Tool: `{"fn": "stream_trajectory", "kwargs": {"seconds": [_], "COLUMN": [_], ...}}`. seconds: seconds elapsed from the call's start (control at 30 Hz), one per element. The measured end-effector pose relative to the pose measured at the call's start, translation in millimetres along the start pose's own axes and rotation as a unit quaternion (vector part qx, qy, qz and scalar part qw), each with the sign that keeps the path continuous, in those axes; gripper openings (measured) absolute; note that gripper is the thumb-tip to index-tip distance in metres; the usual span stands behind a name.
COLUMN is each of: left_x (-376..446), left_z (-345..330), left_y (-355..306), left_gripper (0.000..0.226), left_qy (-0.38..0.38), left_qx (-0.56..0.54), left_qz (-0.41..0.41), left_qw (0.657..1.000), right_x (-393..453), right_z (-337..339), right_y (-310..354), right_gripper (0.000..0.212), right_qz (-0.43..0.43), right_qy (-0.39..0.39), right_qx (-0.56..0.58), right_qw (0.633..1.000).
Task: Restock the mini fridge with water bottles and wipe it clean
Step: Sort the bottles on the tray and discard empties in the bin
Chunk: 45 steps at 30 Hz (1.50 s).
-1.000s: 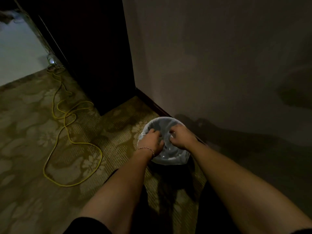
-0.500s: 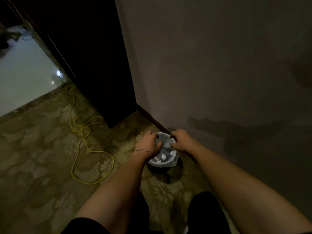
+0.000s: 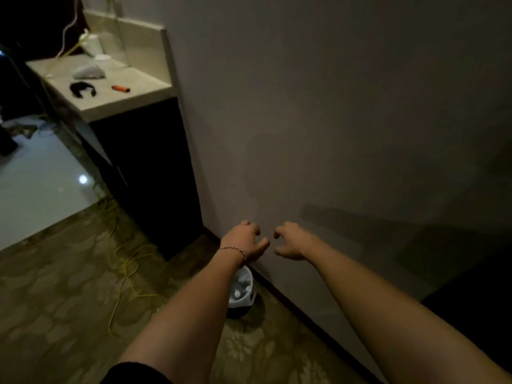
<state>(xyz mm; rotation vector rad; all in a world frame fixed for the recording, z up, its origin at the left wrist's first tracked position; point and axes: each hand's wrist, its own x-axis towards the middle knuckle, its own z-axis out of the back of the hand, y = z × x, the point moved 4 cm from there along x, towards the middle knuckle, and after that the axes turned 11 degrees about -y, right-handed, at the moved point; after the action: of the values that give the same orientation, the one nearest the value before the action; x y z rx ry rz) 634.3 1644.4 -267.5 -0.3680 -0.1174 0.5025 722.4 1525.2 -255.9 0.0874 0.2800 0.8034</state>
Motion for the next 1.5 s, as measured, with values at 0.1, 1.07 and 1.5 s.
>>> {"fn": "stream_trajectory", "kwargs": {"seconds": [0.1, 1.07, 1.5], "left_x": [-28.9, -830.6, -1267.1], "left_z": [16.9, -132.5, -181.8], "left_y": [-43.2, -636.4, -786.7], "left_gripper": [0.048, 0.038, 0.039], "left_qy": [-0.021, 0.263, 0.349], "left_qx": [-0.012, -0.054, -0.067], "left_qz": [-0.05, -0.673, -0.785], "left_qw": [0.998, 0.689, 0.508], "right_x": [-57.4, -1148.1, -1567.2], "right_z": [26.4, -98.8, -228.4], "right_y": [-14.2, -176.4, -156.7], "right_gripper": [0.054, 0.028, 0.047], "right_qz": [-0.037, -0.715, -0.864], "right_qy": [-0.026, -0.218, -0.2], "right_qx": [-0.01, 0.139, 0.135], "right_qw": [0.999, 0.649, 0.441]}}
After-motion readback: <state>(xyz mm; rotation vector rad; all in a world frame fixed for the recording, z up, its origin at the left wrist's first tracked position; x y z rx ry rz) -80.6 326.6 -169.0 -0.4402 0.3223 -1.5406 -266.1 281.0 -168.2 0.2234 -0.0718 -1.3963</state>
